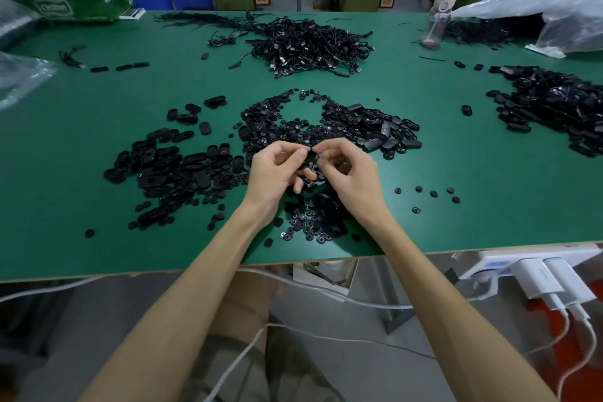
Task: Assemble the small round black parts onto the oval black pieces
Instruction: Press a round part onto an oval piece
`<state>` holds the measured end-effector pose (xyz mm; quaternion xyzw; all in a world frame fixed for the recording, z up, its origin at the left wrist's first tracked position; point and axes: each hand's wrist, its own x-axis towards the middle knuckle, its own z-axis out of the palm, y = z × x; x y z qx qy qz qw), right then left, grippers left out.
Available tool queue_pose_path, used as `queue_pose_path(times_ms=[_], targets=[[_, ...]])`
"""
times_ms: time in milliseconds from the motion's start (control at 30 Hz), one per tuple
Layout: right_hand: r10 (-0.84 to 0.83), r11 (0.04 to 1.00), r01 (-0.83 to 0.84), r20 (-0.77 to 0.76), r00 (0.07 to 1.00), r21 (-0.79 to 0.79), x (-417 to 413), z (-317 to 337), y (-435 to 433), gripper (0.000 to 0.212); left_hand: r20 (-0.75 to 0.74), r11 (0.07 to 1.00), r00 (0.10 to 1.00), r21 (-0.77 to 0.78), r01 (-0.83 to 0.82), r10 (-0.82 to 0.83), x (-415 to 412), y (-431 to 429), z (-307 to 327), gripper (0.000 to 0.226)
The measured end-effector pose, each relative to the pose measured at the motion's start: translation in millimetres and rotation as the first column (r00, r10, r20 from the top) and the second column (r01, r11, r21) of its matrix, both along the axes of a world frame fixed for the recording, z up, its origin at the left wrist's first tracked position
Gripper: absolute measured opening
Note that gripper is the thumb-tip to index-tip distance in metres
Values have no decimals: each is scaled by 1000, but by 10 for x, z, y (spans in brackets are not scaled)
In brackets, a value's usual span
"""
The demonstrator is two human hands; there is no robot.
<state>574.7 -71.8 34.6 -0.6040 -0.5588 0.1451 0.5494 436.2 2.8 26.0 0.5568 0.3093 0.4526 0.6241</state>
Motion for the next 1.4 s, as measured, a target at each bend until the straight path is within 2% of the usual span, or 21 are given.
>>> queue_pose_path(times_ms=[167, 333, 467, 633, 733, 833, 933, 1400], targets=[[-14, 999, 14, 25, 1000, -31, 0, 3, -2, 11, -35, 999, 999, 38, 33, -32, 0, -35, 8, 15], [-67, 997, 68, 30, 997, -40, 11, 5, -12, 9, -63, 998, 996, 20, 67, -65, 18, -57, 37, 33], [-112, 992, 110, -33, 993, -61, 36, 1, 1, 9, -98, 990, 989, 82, 118, -110, 17, -86, 36, 26], [-101, 993, 99, -44, 994, -60, 50, -6, 12, 9, -119, 989, 988, 93, 112, -101, 13, -79, 42, 29], [-82, 995, 81, -24, 996, -56, 48, -8, 15, 8, -88, 994, 993, 72, 87, -81, 9, -84, 52, 25], [-78, 996, 75, -68, 995, -44, 55, -8, 9, 7, -54, 995, 995, 48, 91, -89, 15, -82, 55, 30], [-66, 997, 62, -111, 992, -43, 56, -9, 7, 8, -62, 995, 994, 51, 89, -86, 16, -59, 28, 29], [-91, 995, 85, -135, 987, -52, 43, 4, -12, 7, -38, 992, 993, 65, 112, -110, 17, -54, 13, 20]])
